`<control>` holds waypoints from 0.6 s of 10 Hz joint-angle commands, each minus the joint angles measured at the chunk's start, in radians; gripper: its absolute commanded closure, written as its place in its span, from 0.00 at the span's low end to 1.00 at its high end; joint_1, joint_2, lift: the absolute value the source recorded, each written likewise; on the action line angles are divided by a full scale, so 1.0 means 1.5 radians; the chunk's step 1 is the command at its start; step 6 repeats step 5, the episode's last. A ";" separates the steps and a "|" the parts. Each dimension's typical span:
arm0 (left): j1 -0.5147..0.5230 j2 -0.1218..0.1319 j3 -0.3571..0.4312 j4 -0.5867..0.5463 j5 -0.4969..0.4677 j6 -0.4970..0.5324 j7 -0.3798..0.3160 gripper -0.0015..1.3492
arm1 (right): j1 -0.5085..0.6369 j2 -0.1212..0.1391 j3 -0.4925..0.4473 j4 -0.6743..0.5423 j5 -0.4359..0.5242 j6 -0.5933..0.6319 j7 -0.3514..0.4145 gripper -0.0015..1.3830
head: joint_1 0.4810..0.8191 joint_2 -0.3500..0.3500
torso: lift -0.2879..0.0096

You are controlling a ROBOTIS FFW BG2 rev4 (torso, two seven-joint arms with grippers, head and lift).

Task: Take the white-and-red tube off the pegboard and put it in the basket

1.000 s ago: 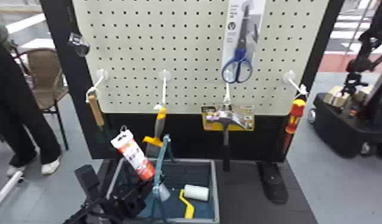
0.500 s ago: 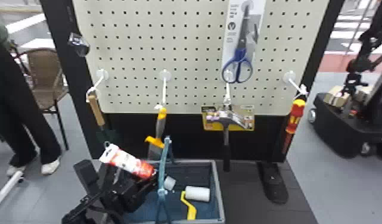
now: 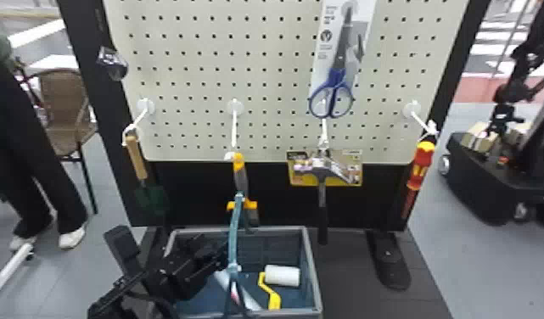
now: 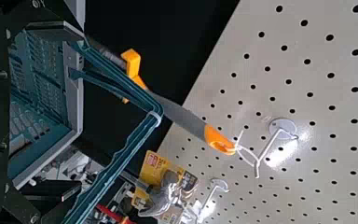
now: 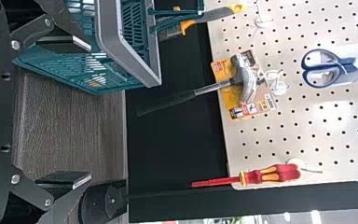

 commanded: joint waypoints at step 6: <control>0.000 0.000 0.000 -0.001 0.000 -0.003 -0.002 0.13 | 0.000 -0.001 0.000 0.001 -0.001 0.000 0.000 0.23 | 0.20 0.50 | 0.63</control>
